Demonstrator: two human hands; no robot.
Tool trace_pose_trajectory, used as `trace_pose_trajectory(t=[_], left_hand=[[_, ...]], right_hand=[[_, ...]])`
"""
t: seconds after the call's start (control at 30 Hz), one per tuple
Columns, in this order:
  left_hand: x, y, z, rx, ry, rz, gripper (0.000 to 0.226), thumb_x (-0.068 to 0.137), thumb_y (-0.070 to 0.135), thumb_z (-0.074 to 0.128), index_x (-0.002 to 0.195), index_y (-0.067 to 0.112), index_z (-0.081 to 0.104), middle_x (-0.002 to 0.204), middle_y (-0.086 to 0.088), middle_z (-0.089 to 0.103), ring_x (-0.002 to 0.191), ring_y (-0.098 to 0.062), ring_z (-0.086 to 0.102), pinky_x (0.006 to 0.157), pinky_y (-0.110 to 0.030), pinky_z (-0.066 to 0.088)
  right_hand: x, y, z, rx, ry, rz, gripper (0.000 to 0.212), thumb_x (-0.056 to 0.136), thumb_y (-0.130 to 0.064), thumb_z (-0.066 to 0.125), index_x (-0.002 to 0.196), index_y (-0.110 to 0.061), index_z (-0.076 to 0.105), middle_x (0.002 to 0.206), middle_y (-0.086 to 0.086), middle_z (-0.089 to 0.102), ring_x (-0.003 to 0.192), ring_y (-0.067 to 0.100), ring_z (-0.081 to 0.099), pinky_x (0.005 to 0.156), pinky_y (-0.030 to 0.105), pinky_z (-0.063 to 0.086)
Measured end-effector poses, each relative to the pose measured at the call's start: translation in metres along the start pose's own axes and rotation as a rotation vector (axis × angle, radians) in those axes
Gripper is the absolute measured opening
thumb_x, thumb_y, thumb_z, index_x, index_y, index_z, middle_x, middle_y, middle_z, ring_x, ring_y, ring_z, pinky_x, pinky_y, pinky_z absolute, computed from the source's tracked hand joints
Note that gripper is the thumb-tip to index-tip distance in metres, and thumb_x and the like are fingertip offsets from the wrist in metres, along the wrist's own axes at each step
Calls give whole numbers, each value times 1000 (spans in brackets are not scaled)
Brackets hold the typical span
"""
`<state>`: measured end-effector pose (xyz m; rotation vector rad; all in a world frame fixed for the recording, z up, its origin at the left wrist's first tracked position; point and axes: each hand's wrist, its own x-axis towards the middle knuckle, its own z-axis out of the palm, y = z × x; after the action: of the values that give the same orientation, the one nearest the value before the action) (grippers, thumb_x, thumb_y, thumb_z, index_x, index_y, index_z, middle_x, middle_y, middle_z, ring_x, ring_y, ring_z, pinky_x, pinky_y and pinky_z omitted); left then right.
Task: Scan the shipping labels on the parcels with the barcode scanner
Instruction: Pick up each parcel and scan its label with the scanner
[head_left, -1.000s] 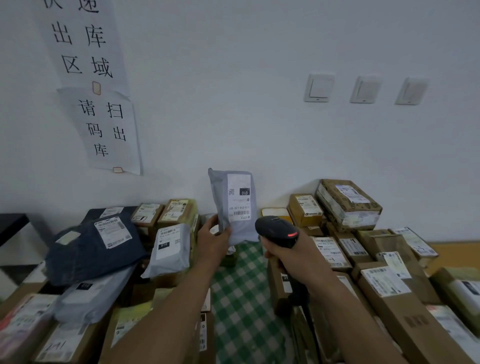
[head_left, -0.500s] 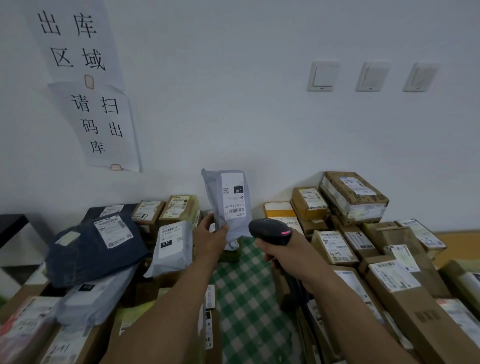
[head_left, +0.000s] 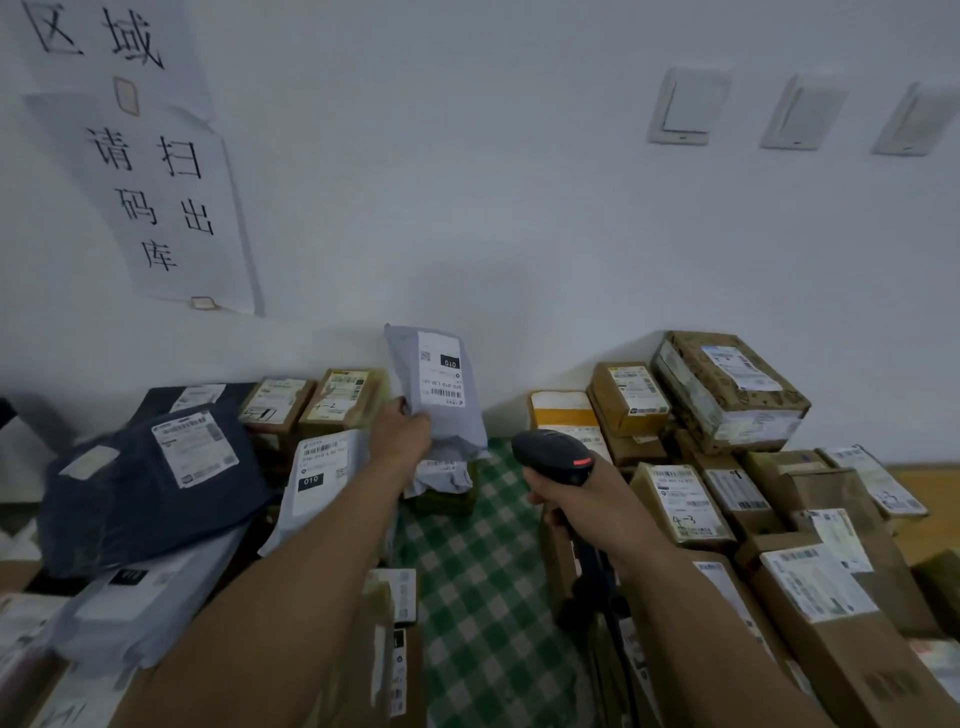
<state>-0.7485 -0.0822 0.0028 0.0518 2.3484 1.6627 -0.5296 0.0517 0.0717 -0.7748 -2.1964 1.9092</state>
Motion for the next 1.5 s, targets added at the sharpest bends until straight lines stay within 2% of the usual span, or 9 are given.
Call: trace_pose_trajectory(t=[0.23, 0.47, 0.63, 0.8, 0.93, 1.0, 1.07, 1.2, 1.5], left_hand=[[67, -51, 37, 57, 3, -99, 42, 106, 17, 51, 147, 15, 49, 149, -11, 54, 137, -32, 50, 115, -48, 42], [105, -90, 56, 93, 36, -94, 52, 104, 9, 49, 154, 16, 39, 151, -11, 50, 136, -31, 50, 109, -45, 45], [89, -104, 75, 594, 66, 93, 75, 100, 30, 60, 160, 26, 16, 165, -11, 10, 152, -37, 15, 123, -56, 25], [80, -113, 93, 851, -88, 303, 57, 92, 51, 55, 138, 17, 51, 147, -5, 48, 138, -29, 44, 118, -50, 34], [91, -109, 87, 1008, -165, 310, 55, 95, 42, 63, 143, 20, 47, 154, -7, 44, 145, -29, 34, 122, -56, 24], [89, -104, 85, 1085, -221, 277, 61, 99, 33, 61, 152, 21, 35, 166, -10, 24, 156, -37, 10, 126, -61, 8], [71, -101, 88, 996, -227, 258, 67, 100, 29, 60, 158, 23, 26, 171, -8, 7, 157, -38, -11, 125, -56, -5], [15, -102, 115, 600, -264, 343, 57, 96, 15, 64, 150, 14, 45, 161, -13, 33, 152, -33, 23, 123, -37, 20], [-82, -104, 181, 84, -501, -206, 67, 92, 32, 77, 149, 16, 46, 148, -1, 53, 133, -22, 54, 93, -25, 45]], right_hand=[[67, 17, 0, 15, -6, 38, 25, 93, -23, 76, 115, -32, 67, 87, 2, 78, 58, 6, 65, 58, 24, 54], [105, 41, 3, 31, -39, 77, 23, 93, -26, 77, 113, -30, 67, 89, 4, 77, 64, 12, 66, 62, 23, 57], [120, 54, 4, 23, -47, 108, 26, 92, -29, 78, 115, -31, 67, 89, 1, 78, 66, 13, 68, 65, 27, 57], [118, 60, -2, 42, -21, 135, 23, 93, -27, 77, 114, -30, 69, 89, 2, 78, 65, 12, 68, 61, 26, 55], [110, 59, -18, 68, 11, 123, 22, 92, -28, 78, 112, -25, 69, 82, 0, 76, 64, 13, 67, 59, 24, 53], [104, 56, -25, 83, 46, 126, 19, 93, -28, 78, 110, -26, 70, 75, -3, 74, 64, 14, 66, 60, 26, 53], [96, 54, -30, 115, 97, 140, 19, 93, -27, 78, 110, -27, 70, 73, -4, 73, 63, 13, 66, 60, 27, 54], [77, 49, -44, 165, 176, 164, 18, 94, -25, 77, 110, -22, 71, 89, 9, 76, 62, 12, 66, 57, 26, 54], [23, 88, -87, 156, 227, 298, 21, 96, -21, 74, 116, -17, 71, 86, 8, 75, 70, 19, 70, 68, 34, 55]])
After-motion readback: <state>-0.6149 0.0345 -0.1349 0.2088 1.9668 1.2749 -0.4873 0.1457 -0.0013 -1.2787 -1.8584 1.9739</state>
